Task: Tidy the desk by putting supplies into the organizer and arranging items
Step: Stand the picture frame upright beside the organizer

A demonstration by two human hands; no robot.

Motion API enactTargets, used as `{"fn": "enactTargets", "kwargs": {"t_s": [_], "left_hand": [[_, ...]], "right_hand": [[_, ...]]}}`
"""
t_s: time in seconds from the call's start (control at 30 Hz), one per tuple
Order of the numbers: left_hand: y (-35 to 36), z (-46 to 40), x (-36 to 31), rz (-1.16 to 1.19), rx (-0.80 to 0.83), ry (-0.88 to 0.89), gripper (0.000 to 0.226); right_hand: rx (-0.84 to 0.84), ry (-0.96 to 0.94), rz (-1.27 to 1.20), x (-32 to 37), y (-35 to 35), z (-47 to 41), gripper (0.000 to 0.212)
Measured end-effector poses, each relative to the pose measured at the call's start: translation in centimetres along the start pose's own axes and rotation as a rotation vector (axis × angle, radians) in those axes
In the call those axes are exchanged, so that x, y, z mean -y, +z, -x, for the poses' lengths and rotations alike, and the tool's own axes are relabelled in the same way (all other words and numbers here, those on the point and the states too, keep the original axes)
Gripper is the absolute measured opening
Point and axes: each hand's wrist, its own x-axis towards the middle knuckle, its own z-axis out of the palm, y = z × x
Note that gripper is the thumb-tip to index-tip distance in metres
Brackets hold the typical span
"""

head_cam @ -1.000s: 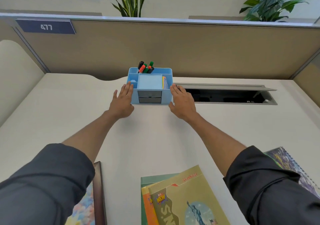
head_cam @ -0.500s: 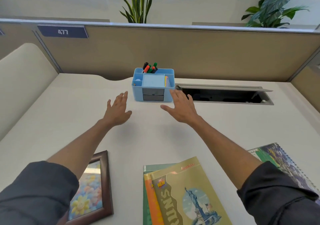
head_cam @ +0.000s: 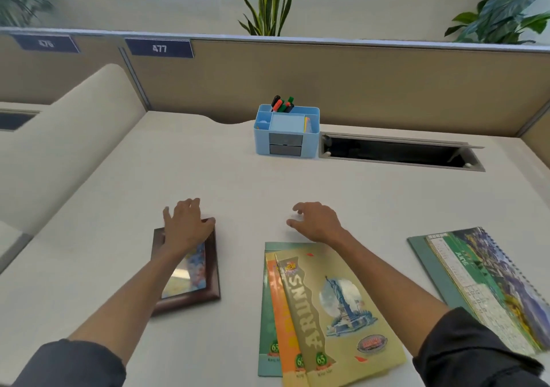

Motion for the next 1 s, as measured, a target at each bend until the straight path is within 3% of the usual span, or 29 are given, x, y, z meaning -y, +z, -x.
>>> {"fn": "enactTargets", "kwargs": {"t_s": [0.17, 0.4, 0.7, 0.8, 1.0], "left_hand": [[0.6, 4.2, 3.5, -0.12, -0.01, -0.188, 0.071], [1.6, 8.3, 5.7, -0.074, 0.035, -0.382, 0.081], [1.3, 8.9, 7.0, 0.245, 0.106, -0.538, 0.057], [0.7, 8.6, 6.8, 0.409, 0.135, -0.603, 0.061], [0.0, 9.0, 5.2, 0.658, 0.141, -0.52, 0.045]], "right_hand": [[0.02, -0.039, 0.042, -0.1, 2.1, 2.2, 0.052], [0.019, -0.079, 0.106, 0.5, 2.7, 3.8, 0.051], [-0.017, -0.203, 0.057, 3.5, 3.7, 5.5, 0.051], [-0.023, -0.245, 0.015, 5.4, 4.3, 5.8, 0.05], [0.008, -0.267, -0.035, 8.6, 4.9, 5.7, 0.052]]}}
